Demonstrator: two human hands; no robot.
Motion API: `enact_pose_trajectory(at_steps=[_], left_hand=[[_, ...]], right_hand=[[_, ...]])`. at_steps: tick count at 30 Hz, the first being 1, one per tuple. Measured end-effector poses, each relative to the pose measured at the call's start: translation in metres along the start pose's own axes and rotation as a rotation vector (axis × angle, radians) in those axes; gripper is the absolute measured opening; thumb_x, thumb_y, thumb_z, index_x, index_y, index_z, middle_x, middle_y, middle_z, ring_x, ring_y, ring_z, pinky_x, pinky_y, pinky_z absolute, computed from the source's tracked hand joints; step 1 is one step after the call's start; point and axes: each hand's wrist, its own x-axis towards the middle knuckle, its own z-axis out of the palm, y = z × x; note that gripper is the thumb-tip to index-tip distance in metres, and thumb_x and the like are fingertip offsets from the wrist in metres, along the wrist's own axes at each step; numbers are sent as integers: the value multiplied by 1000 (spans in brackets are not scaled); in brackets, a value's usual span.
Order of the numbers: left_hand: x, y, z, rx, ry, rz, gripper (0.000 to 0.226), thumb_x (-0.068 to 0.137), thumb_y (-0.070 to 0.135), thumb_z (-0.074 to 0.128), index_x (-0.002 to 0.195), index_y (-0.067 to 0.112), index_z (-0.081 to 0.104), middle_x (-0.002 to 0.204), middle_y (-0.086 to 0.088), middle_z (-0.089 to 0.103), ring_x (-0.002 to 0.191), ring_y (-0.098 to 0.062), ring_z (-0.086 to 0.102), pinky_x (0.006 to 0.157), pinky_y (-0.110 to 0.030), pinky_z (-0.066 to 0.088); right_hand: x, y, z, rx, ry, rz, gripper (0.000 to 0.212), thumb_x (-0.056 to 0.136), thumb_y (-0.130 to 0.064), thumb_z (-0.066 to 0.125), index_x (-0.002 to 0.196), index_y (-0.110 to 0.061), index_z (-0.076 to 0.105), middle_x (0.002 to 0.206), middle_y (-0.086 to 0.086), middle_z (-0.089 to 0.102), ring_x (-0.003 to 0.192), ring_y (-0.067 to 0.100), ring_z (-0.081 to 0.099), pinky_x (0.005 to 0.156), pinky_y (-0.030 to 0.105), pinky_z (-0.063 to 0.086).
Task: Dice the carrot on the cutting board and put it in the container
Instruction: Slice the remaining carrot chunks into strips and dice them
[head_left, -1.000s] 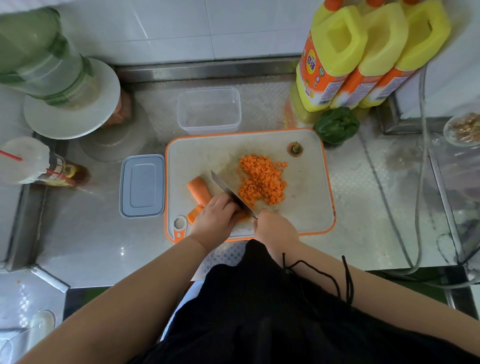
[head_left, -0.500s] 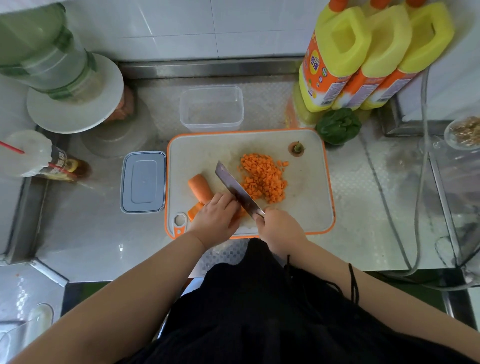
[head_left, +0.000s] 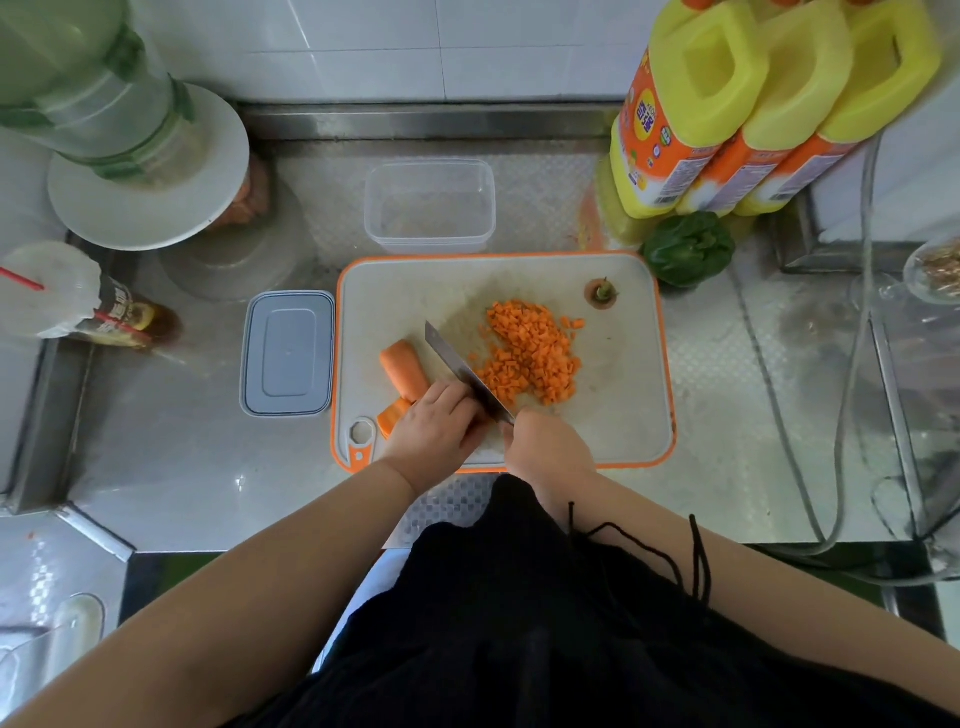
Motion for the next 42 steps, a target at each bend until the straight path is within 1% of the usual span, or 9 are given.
enact_pose_trajectory(at_steps=[4, 9, 17, 21, 27, 30, 33, 37, 42], left_hand=[[-1, -1, 0, -2, -6, 27, 14, 94, 23, 59, 91, 12, 66, 97, -4, 61, 88, -24, 54, 71, -37, 53], [-1, -2, -4, 34, -14, 39, 14, 93, 24, 53, 95, 13, 60, 97, -5, 61, 86, -25, 54, 58, -40, 54], [-1, 0, -10, 44, 17, 70, 23, 90, 22, 49, 82, 8, 65, 88, -7, 61, 82, -23, 53, 57, -37, 53], [-2, -3, -7, 2, 10, 28, 25, 90, 26, 52, 83, 9, 69, 91, -5, 62, 86, -20, 52, 55, -35, 53], [-3, -6, -5, -38, -15, 3, 24, 91, 27, 54, 87, 9, 69, 93, -5, 63, 87, -22, 57, 59, -37, 55], [-4, -4, -5, -19, 1, 6, 24, 93, 28, 53, 86, 11, 69, 91, -4, 62, 85, -21, 54, 58, -35, 53], [-2, -3, -8, 2, 9, 40, 22, 93, 28, 54, 83, 13, 68, 90, -3, 60, 83, -19, 49, 55, -34, 51], [-4, -3, -13, 5, 7, 31, 23, 93, 29, 53, 83, 15, 69, 90, -4, 58, 82, -22, 50, 50, -35, 49], [-6, -7, -14, -41, 13, 93, 20, 92, 21, 54, 85, 11, 70, 91, -5, 63, 81, -25, 59, 60, -38, 53]], right_hand=[[7, 6, -12, 180, -26, 30, 31, 100, -38, 42, 91, -11, 53, 79, 6, 55, 77, 28, 57, 65, 32, 39], [-5, 8, -11, 131, 11, -16, 33, 101, -38, 39, 84, -12, 48, 72, 2, 47, 72, 25, 51, 63, 32, 36], [-14, 9, -10, 32, 8, -47, 29, 102, -34, 37, 88, -11, 45, 81, 5, 49, 77, 26, 51, 64, 31, 33], [-9, 7, 1, 5, -32, -3, 33, 102, -34, 36, 102, -6, 54, 94, 10, 63, 90, 29, 61, 73, 36, 46], [-3, -5, 9, -20, -9, 3, 26, 101, -27, 39, 101, -7, 57, 97, 11, 64, 92, 30, 62, 70, 34, 43], [-1, 0, 4, 111, 11, 33, 36, 101, -35, 39, 105, -4, 58, 100, 14, 63, 96, 32, 60, 75, 35, 42], [-1, 10, -4, 236, 9, 63, 39, 100, -37, 42, 102, -1, 60, 92, 15, 61, 93, 34, 61, 71, 32, 39], [-13, 12, -11, 156, 45, 26, 38, 101, -35, 39, 99, -1, 57, 96, 17, 62, 93, 34, 59, 68, 32, 36], [-21, 7, -7, 10, -3, -6, 35, 102, -34, 35, 104, -4, 52, 99, 14, 63, 93, 32, 60, 71, 35, 41]])
